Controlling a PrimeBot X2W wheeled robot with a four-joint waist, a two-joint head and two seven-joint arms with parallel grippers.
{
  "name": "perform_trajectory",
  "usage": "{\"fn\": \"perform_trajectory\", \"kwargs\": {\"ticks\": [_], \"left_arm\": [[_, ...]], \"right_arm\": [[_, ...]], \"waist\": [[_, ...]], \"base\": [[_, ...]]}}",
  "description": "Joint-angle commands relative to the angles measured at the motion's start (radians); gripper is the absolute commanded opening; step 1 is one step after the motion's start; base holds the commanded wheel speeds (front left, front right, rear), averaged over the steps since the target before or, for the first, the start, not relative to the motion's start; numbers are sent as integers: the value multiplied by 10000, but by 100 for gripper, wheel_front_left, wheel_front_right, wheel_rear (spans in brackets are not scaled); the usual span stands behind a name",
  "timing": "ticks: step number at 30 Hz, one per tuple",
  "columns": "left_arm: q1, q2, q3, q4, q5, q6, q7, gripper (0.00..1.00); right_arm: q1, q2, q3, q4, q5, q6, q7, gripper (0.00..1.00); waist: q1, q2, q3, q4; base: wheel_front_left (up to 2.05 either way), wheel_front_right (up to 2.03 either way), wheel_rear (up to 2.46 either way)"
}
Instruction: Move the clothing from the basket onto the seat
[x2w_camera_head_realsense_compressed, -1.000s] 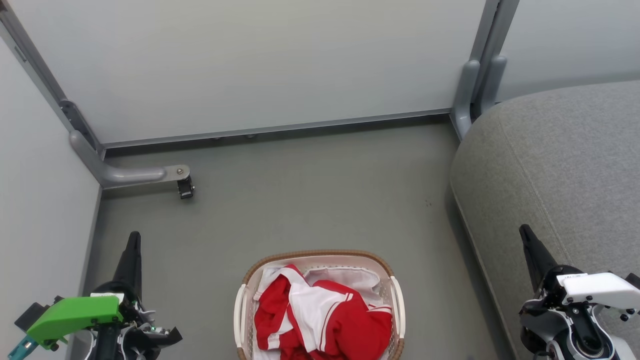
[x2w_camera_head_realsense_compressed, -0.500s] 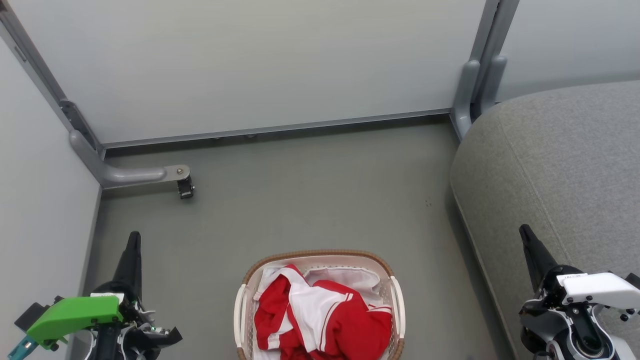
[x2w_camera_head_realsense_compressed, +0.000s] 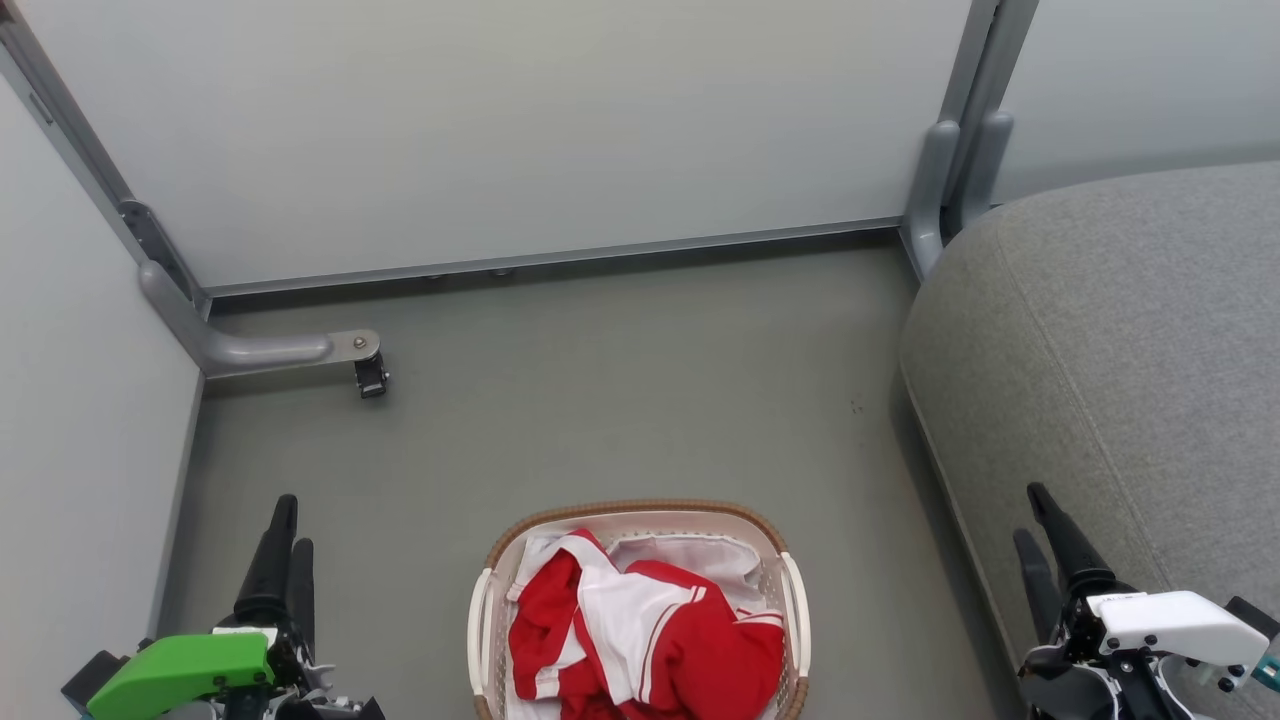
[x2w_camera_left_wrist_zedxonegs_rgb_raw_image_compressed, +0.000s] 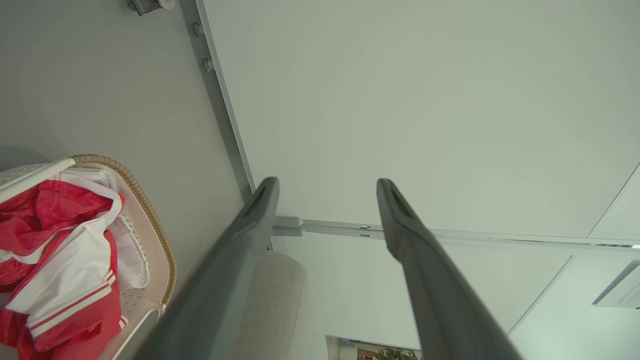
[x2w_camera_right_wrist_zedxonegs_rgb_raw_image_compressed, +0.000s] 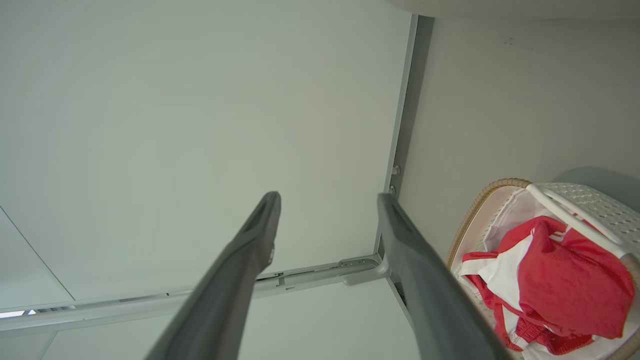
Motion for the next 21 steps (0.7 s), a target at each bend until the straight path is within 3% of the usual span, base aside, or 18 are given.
{"fn": "perform_trajectory", "kwargs": {"ticks": [1,12,21], "left_arm": [[-83,25,-113,-268,163,6,-123,100],[66,40,-401,-628,902,146,-625,100],[162,52,-570,-1022,2068,424,-1000,100]], "right_arm": [[-100,-65,74,-198,-129,0,-143,100],[-40,-88,143,-263,-887,1,-646,100],[-37,-106,-37,-435,-2434,1,-1023,100]], "waist": [[0,-1,1,1],[0,-1,7,6],[0,-1,33,17]], "base": [[0,0,0],[0,0,0],[0,0,0]]}}
